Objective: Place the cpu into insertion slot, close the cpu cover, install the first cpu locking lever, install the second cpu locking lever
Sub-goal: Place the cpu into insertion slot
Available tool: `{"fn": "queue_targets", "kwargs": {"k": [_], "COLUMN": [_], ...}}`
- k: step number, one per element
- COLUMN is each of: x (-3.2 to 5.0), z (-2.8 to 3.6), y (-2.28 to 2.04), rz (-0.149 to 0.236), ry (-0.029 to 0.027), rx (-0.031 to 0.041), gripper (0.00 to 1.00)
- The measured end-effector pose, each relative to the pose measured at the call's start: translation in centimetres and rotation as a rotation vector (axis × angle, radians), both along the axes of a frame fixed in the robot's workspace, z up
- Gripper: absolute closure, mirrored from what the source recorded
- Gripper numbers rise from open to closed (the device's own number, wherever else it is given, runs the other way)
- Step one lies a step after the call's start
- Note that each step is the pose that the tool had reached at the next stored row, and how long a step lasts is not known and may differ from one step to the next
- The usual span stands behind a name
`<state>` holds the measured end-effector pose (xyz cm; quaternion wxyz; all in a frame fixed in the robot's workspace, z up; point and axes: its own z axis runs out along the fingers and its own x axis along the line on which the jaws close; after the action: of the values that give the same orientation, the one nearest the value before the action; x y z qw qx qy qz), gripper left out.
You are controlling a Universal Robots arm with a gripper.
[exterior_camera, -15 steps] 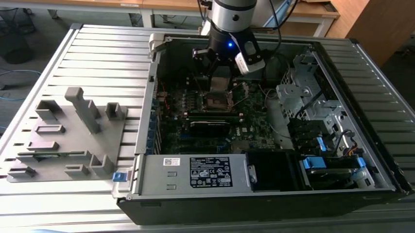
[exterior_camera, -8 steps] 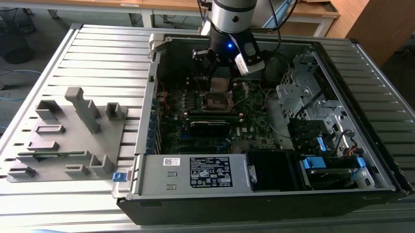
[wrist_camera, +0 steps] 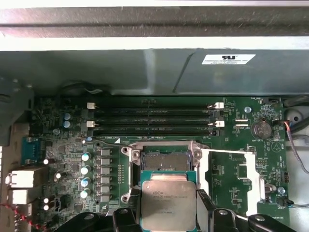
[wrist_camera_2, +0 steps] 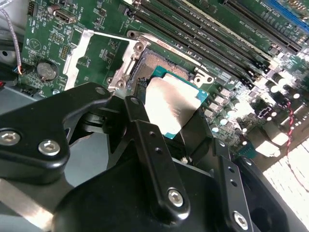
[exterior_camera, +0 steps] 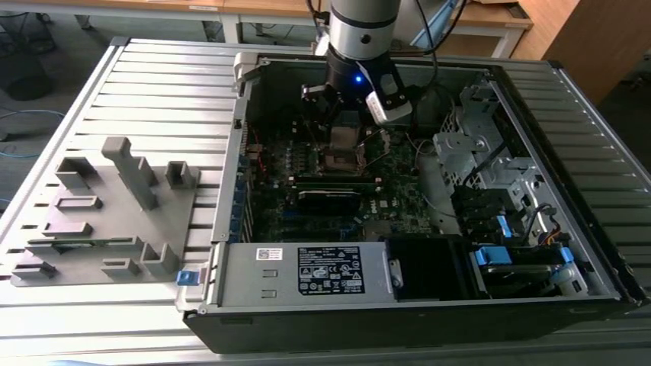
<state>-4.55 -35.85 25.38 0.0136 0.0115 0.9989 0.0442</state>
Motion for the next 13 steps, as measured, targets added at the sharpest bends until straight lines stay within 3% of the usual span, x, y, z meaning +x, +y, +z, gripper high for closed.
{"fn": "queue_targets", "kwargs": {"k": [5,7,13], "x": [-0.27,-0.29,-0.30], "z": [-0.57,-0.66,-0.82], "y": [0.00,0.00,0.00], "rz": [0.000,-0.009,-0.109], "ry": [-0.0093,-0.0098,-0.0098], "rx": [0.0000,-0.0002,-0.0007], "gripper": [0.46,0.46,0.46]}}
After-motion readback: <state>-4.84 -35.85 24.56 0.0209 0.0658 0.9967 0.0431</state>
